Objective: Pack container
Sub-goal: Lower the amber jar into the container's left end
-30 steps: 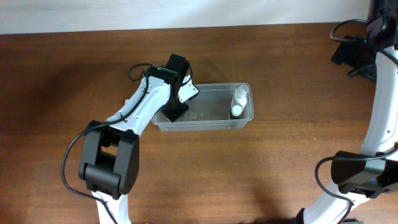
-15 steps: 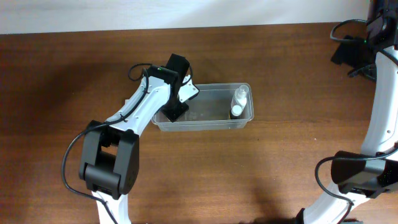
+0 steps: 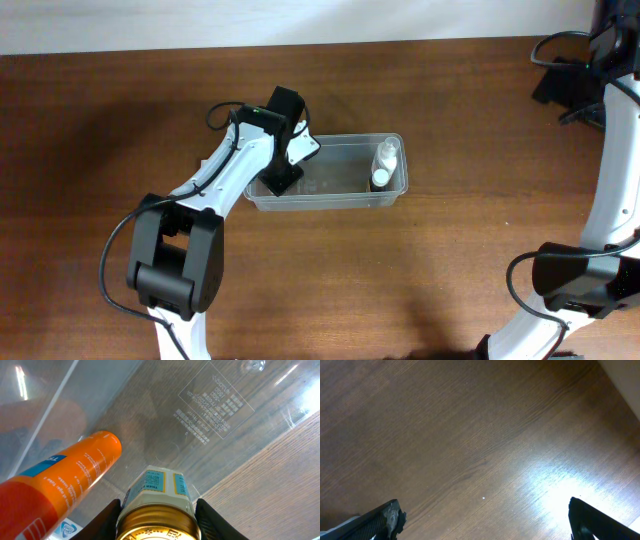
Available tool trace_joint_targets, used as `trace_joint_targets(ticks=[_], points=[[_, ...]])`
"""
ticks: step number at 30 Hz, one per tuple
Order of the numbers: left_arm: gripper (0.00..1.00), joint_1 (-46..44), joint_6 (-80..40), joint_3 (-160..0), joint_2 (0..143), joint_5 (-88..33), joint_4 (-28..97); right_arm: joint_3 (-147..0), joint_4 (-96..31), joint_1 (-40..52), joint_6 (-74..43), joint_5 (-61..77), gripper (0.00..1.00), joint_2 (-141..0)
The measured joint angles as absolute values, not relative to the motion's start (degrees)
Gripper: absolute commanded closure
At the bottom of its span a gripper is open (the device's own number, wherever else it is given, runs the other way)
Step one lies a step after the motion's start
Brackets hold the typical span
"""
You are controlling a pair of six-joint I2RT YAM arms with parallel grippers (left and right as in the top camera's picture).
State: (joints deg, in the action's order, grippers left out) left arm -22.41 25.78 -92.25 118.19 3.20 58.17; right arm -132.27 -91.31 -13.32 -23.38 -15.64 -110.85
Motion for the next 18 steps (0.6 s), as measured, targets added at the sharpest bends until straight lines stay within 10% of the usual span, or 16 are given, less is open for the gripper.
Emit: trace_joint_targets(ticks=[18], points=[[0.61,-22.4,25.8,-92.2,118.2,3.2,57.9,-132.3,-91.3,-13.3,-23.4,-15.6,0.02,-110.8]])
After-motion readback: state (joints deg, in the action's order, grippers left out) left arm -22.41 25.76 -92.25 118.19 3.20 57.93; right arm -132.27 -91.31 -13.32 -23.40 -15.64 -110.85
